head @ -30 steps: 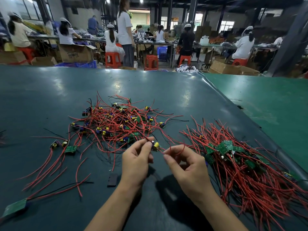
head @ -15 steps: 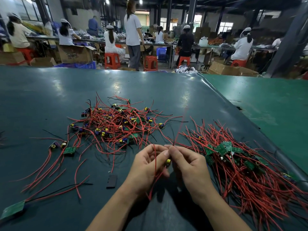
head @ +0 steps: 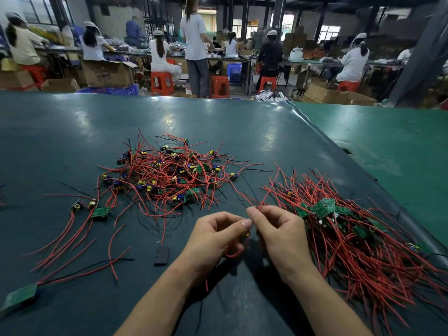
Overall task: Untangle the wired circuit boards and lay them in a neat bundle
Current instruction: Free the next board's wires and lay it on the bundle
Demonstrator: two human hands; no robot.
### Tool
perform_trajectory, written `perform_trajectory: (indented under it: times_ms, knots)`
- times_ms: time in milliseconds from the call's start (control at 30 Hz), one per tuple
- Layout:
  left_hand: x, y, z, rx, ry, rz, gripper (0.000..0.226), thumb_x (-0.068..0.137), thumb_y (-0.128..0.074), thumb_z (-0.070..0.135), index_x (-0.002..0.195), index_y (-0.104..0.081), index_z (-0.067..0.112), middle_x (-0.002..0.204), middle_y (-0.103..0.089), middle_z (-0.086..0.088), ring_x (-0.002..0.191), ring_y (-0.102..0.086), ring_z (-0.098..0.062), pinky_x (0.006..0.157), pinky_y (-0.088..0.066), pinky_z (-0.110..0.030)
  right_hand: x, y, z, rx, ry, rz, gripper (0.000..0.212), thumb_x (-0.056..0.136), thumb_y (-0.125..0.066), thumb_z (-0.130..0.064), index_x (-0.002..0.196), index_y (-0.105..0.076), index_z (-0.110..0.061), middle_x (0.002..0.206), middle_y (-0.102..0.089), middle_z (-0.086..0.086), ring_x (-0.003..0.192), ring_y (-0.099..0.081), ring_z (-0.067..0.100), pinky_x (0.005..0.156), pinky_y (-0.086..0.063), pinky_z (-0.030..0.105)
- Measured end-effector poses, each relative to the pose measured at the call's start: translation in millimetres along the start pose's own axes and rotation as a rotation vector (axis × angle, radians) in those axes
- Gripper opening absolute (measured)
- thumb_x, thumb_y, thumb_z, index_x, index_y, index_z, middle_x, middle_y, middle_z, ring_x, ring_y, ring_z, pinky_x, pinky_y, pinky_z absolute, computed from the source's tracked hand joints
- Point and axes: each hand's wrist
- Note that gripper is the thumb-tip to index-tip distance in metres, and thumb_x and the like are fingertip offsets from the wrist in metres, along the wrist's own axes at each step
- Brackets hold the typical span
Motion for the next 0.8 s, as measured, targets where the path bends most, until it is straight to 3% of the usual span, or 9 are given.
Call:
perform_trajectory:
  times_ms: [67,167,267,433,633,800]
  knots:
    - [0,0,-1,0.003,-0.018,0.014,0.022,0.061,-0.08,0.031,0.071,-0.073,0.013,0.064,-0.065,-0.007,0.047,-0.054,-0.015,0.046,-0.043,-0.021,-1,-1,0,0.006,-0.023,-0.001,0.011,0.087,-0.073,-0.016,0.077,-0.077,-0.017,0.057,-0.062,0.001,0.052,-0.051,0.009,0.049,-0.044,0.021]
    - [1,2,-1,-0.015,-0.025,0.007,0.012,0.068,-0.079,0.02,0.066,-0.071,0.012,0.064,-0.063,-0.009,0.05,-0.052,-0.017,0.049,-0.043,-0.023,1,0,-1,0.124,-0.137,-0.017,0.015,0.089,-0.069,-0.021,0.079,-0.078,-0.016,0.052,-0.053,-0.003,0.043,-0.039,0.009,0.041,-0.031,0.02]
    - [2,3,2,-0.051,-0.007,-0.039,0.02,0.071,-0.081,0.01,0.06,-0.064,0.012,0.06,-0.057,-0.01,0.046,-0.044,-0.016,0.046,-0.035,-0.022,1,-2,-2,0.182,-0.132,0.03,0.017,0.089,-0.068,-0.021,0.076,-0.079,-0.016,0.051,-0.052,-0.005,0.041,-0.035,0.007,0.039,-0.028,0.018]
    - [-2,9,9,-0.15,0.072,-0.189,0.022,0.07,-0.066,0.009,0.051,-0.058,0.016,0.054,-0.055,-0.005,0.035,-0.044,-0.013,0.038,-0.037,-0.016,0,-7,-4,0.297,-0.127,0.079,0.017,0.087,-0.07,-0.016,0.073,-0.077,-0.01,0.051,-0.053,-0.002,0.039,-0.036,0.007,0.037,-0.029,0.017]
    - [-6,13,10,-0.198,0.123,-0.339,0.02,0.057,-0.073,0.016,0.051,-0.053,0.016,0.051,-0.047,-0.002,0.034,-0.042,-0.011,0.037,-0.036,-0.015,4,-6,-6,0.47,-0.196,0.111,0.015,0.085,-0.068,-0.01,0.073,-0.07,-0.001,0.052,-0.054,-0.001,0.035,-0.033,0.005,0.034,-0.026,0.016]
    - [-10,16,10,-0.203,0.186,-0.46,0.017,0.059,-0.071,0.014,0.054,-0.055,0.016,0.054,-0.045,-0.002,0.035,-0.043,-0.01,0.038,-0.037,-0.015,7,-3,-6,0.558,-0.255,0.149,0.018,0.089,-0.063,-0.007,0.072,-0.066,-0.001,0.054,-0.056,-0.002,0.035,-0.033,0.003,0.032,-0.024,0.014]
Point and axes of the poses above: each hand's wrist, its own x-axis towards the middle knuckle, its own y-axis out of the back of the hand, z = x × y
